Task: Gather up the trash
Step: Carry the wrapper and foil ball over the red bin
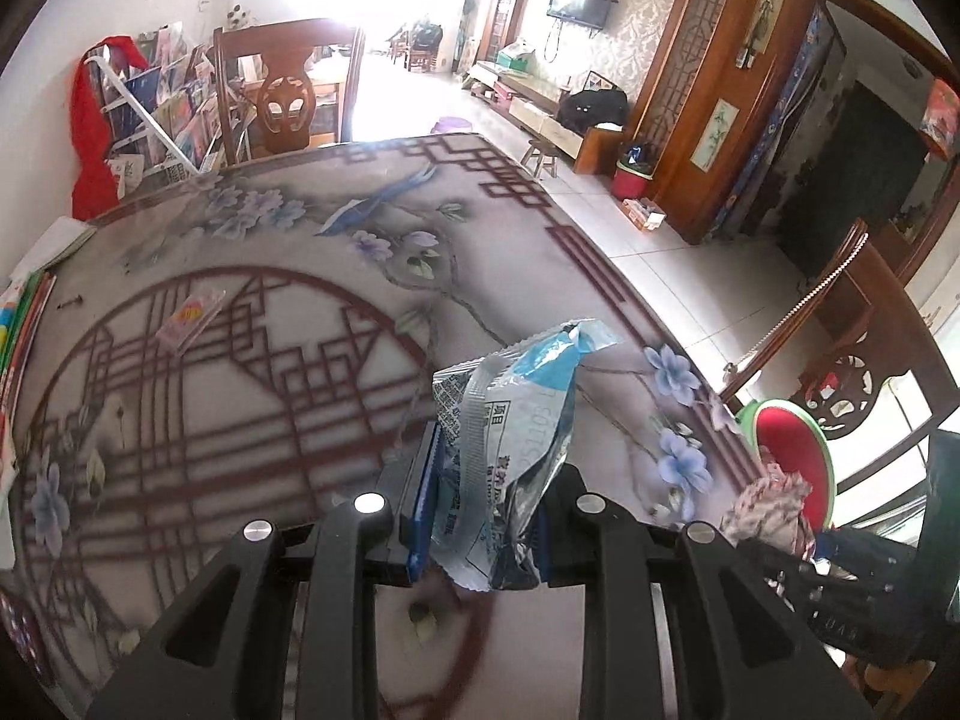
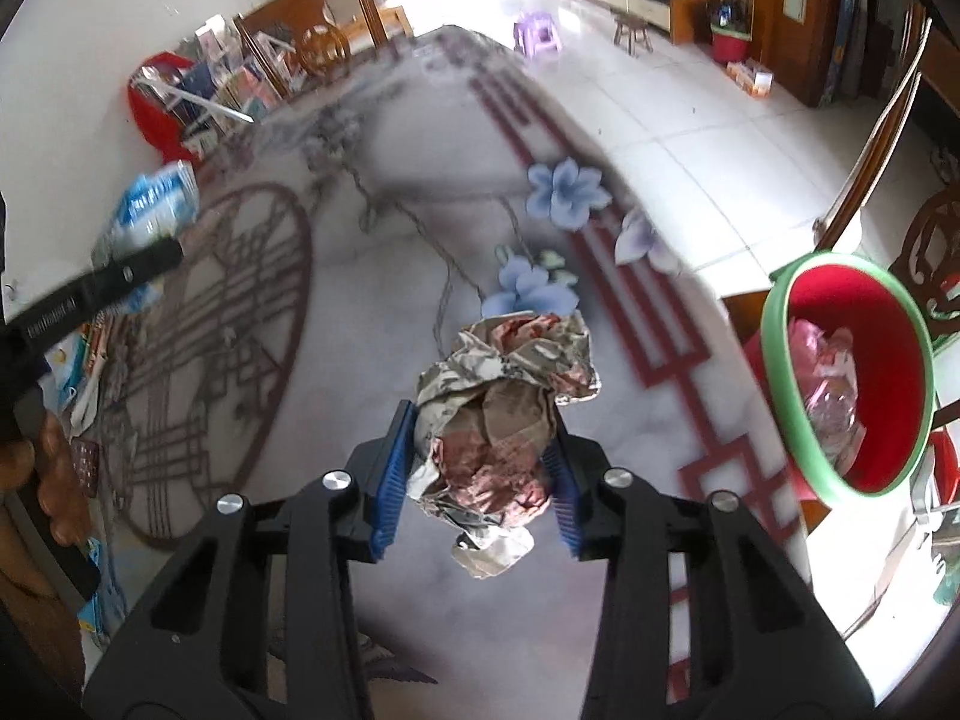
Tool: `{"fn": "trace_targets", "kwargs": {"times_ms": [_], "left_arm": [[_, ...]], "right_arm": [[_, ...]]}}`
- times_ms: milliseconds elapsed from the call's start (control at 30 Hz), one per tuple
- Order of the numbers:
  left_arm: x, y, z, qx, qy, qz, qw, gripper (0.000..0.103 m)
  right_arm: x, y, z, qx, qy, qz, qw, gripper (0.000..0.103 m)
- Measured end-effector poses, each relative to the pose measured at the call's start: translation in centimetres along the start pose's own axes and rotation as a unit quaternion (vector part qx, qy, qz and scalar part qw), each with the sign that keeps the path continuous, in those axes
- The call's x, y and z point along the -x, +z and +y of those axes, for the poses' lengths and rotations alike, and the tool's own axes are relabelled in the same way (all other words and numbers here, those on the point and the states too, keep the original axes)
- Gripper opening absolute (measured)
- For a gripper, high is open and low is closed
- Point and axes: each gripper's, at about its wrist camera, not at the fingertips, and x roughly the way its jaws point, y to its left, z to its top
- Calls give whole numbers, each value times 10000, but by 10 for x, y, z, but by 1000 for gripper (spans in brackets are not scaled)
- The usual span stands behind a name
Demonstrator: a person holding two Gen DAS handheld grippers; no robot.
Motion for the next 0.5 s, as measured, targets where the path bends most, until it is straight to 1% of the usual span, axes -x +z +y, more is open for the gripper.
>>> {"fn": "trace_targets", "kwargs": {"times_ms": [133,300,500], "left_arm": [[8,-5,-13,-33,-88,-25,10000,23],[18,-6,-36,-235,-241,-104,9994,23],[24,-8,-63,-413,-432,-111,9982,23]], "right_arm": [[19,3,-1,68,-35,-277,9996,40],[42,3,-5,123,-119,-582,9982,40],[61,-5,-17,108,-216,-693,9973,40]]}}
